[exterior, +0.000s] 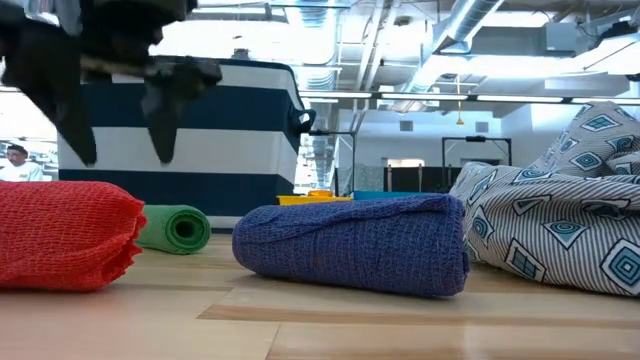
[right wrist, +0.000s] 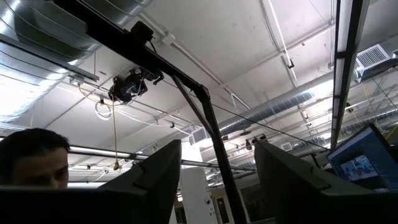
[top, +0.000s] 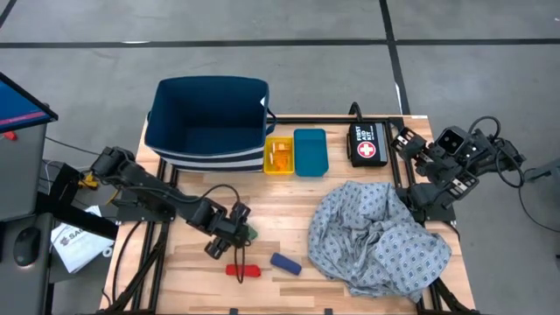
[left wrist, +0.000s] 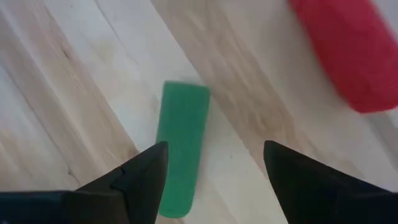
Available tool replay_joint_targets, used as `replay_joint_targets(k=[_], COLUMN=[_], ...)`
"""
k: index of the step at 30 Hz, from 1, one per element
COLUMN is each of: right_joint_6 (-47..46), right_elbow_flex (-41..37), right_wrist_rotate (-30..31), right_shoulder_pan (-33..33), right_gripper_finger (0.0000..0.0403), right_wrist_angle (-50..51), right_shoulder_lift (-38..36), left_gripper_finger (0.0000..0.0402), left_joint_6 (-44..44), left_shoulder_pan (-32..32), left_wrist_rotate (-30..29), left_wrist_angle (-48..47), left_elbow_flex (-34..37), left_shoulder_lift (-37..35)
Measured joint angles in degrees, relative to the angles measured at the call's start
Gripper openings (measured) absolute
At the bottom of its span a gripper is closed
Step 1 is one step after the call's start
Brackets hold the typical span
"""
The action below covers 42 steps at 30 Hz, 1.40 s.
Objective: Pick & place medical supplies in basket/bin
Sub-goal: Put the green bandage into the right blue bin
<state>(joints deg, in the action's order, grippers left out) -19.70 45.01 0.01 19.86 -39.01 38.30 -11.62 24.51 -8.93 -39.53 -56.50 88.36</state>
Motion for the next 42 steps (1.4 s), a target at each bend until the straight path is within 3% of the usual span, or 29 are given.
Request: replay_joint_targets(k=[19, 23, 31, 34, 38, 42], right_joint_6=[0.2, -0.1, -3.6, -4.5, -7.1, -7.1], right_elbow_flex=[0.0, 0.0, 0.0, 0.0, 2.0, 9.9], right_wrist_rotate=[0.2, 0.3, 1.1, 2.6, 4.4, 5.2], right_shoulder_pan=[0.0, 0.0, 0.0, 0.0, 0.0, 0.0], right_gripper_finger=[0.0201, 0.0201, 0.0201, 0.0201, 0.0201, 0.0201], right_wrist_angle=[-0.5, -0.8, 0.5, 2.3, 9.8, 26.5], right_shoulder_lift=[1.7, 2.3, 3.5, 4.8, 7.1, 10.8], left_gripper_finger=[0.0201, 0.0165, 0.0042, 0.0038, 0.0047, 0.0064], left_joint_6=[-1.6, 2.2, 11.3, 15.2, 23.5, 28.7], left_shoulder_pan=[-5.4, -7.8, -9.6, -9.6, -9.7, -10.3], left_wrist_rotate=[-0.7, -1.1, 3.3, 4.7, 4.1, 0.2], left_wrist_angle=[19.1, 21.6, 21.6, 23.1, 29.5, 37.1], left_elbow_flex=[13.9, 15.1, 13.6, 11.8, 7.6, 3.6], left_shoulder_lift=[0.0, 0.0, 0.0, -1.1, -4.1, -8.0])
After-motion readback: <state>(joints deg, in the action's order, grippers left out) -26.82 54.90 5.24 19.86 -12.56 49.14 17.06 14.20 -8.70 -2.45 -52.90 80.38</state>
